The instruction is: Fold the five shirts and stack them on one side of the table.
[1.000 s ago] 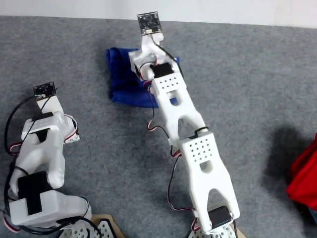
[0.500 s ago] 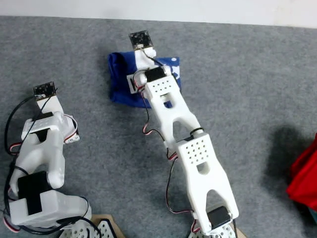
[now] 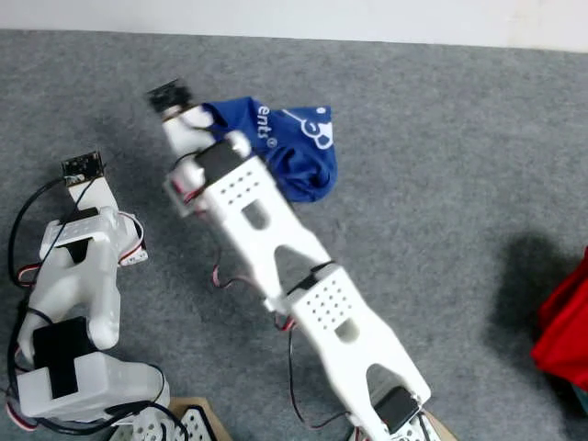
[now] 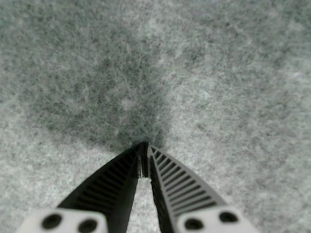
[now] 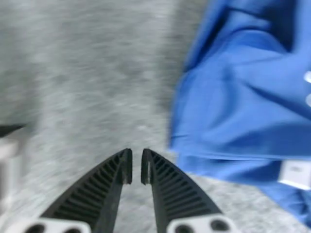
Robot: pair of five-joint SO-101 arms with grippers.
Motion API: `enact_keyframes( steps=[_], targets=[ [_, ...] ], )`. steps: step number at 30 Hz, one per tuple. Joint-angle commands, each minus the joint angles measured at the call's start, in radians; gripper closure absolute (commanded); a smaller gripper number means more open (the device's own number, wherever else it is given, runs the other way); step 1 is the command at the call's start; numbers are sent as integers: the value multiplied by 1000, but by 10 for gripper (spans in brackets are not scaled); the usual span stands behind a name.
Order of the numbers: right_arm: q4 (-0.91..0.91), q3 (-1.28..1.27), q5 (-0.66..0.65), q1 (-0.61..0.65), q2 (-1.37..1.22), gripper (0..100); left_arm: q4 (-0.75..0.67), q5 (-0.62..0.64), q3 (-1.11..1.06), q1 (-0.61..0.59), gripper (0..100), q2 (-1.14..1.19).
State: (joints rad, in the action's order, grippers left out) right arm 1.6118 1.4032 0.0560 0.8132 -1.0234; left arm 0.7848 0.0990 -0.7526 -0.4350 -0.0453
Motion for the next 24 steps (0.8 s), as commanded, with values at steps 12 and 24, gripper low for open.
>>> enact_keyframes(
  steps=[12,24],
  targets=[
    [-147,226,6,-429,71,947,8,9,33,-19,994,2],
    [-335,-265,6,-496,74,947,8,9,33,-19,994,2]
  ],
)
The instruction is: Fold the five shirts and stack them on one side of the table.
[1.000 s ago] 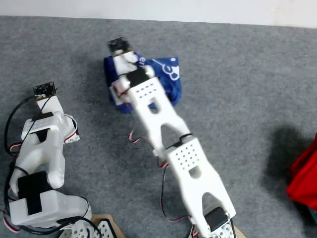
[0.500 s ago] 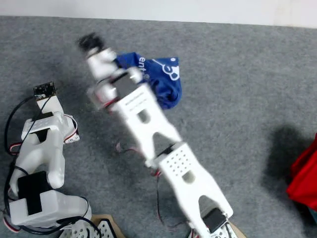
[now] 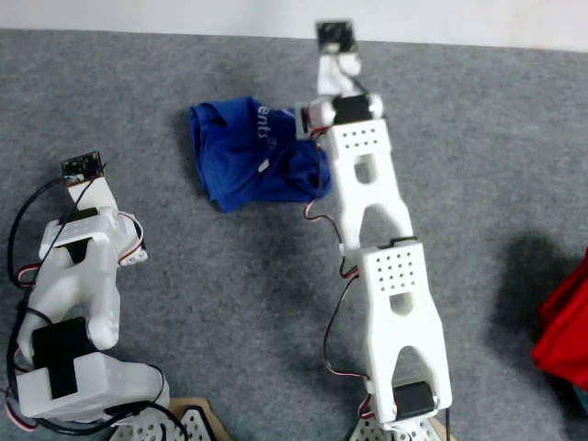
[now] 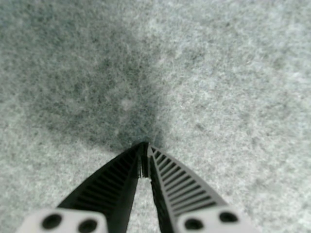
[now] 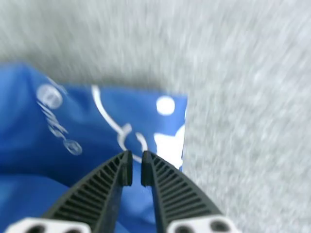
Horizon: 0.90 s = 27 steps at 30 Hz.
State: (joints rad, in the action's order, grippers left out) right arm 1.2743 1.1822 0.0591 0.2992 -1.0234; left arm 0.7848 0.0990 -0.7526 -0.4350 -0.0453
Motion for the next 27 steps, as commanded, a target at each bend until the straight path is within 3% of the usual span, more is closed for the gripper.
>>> enact_keyframes(
  steps=[1,7,15,27],
  targets=[
    [31,-62,3,24,74,947,8,9,33,-19,994,2],
    [197,-42,3,35,84,950,8,9,33,-19,994,2],
    [484,200,9,105,74,990,6,9,33,-19,994,2],
    [492,33,6,134,85,991,6,9,33,-19,994,2]
  ],
)
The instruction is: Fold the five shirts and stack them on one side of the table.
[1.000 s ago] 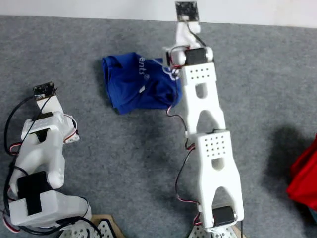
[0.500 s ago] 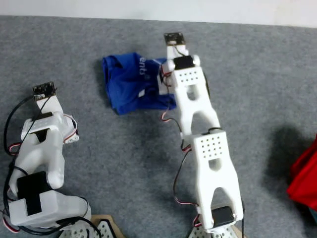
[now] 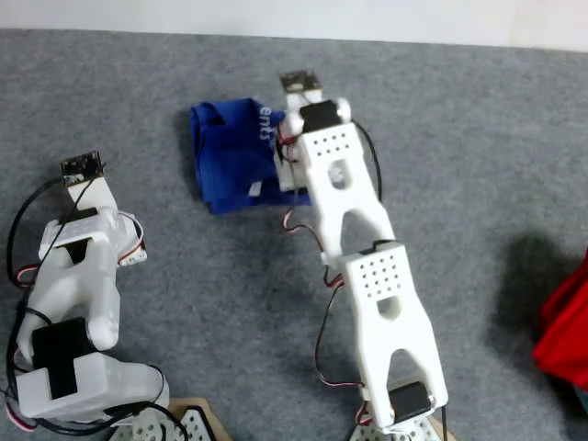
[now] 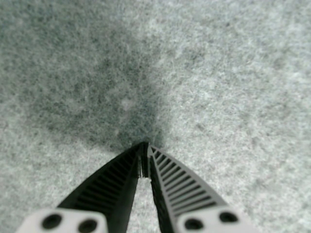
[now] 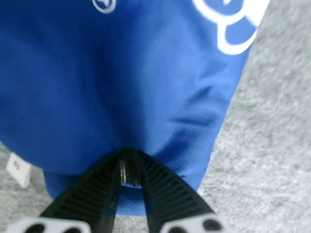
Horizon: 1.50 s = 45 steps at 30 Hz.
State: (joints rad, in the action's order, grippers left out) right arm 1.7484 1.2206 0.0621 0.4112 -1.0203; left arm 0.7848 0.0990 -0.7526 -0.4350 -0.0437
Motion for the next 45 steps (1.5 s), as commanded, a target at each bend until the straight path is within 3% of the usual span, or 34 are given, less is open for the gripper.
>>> enact_keyframes(
  steps=[1,6,15,23,29,36,40,45],
  targets=[
    [18,-10,2,30,82,991,6,9,33,-19,994,1],
    [19,-101,6,67,136,991,6,9,33,-19,994,1],
    [-44,-489,8,62,367,991,6,9,35,-19,994,1],
    [-196,-754,3,-28,527,991,20,17,77,-10,994,1],
    [-440,-1098,8,-30,754,991,133,158,217,104,994,-117],
    [-782,-1555,8,-35,1112,991,186,138,231,326,994,-294],
    [-931,-1725,8,-36,1225,991,199,129,369,400,995,-139],
    [-969,-1745,8,-39,1219,991,316,129,668,447,995,173]
  ],
)
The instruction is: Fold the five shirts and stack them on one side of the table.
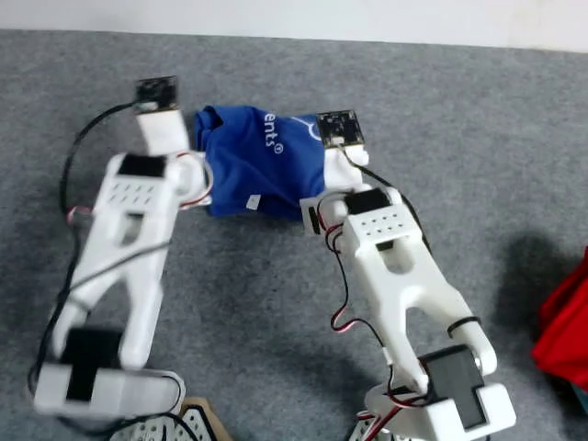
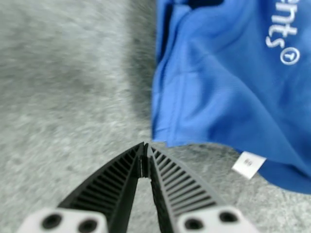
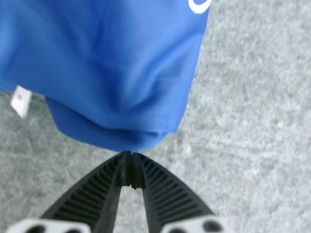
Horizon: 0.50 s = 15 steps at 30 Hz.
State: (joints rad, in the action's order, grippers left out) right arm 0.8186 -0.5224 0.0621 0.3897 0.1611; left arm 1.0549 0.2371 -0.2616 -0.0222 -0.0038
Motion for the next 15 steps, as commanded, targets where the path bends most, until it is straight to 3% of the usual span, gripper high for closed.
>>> enact_keyframes(
  steps=[1,8,15],
  targets=[
    [-51,-2,8,-25,25,991,52,-9,222,42,995,182],
    [-156,31,8,-81,-54,991,51,-9,357,59,995,352],
    [-157,130,8,-87,-189,991,51,-11,300,54,995,386]
  ],
)
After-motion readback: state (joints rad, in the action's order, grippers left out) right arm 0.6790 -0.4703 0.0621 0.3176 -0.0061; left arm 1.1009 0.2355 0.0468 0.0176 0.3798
